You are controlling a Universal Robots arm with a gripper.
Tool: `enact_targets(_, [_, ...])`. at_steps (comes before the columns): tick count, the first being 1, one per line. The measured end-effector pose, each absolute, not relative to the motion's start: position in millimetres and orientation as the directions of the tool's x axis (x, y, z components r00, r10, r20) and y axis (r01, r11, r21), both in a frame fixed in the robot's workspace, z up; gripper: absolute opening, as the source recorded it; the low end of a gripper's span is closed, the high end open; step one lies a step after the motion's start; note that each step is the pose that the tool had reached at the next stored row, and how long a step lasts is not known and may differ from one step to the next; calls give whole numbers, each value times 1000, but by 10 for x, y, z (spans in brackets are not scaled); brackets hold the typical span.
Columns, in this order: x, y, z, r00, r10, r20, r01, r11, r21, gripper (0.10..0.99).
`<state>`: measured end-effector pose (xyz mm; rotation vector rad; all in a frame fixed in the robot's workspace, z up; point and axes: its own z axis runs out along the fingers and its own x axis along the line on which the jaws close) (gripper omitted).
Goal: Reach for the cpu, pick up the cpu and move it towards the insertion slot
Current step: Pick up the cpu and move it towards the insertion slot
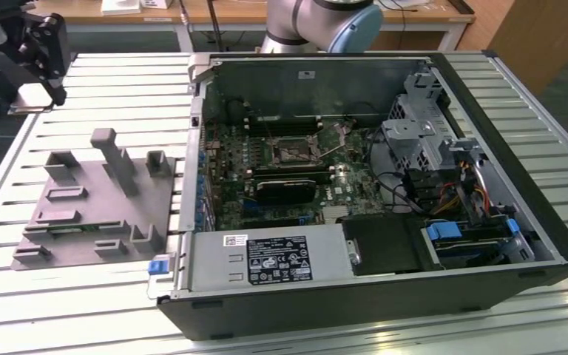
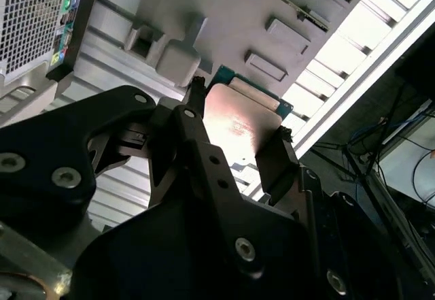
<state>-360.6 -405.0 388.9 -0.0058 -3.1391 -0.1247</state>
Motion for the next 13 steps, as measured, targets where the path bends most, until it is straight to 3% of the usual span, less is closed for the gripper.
enact_targets(13, [-3250,-4052,3890,-1000,4,0,4,996,84,545])
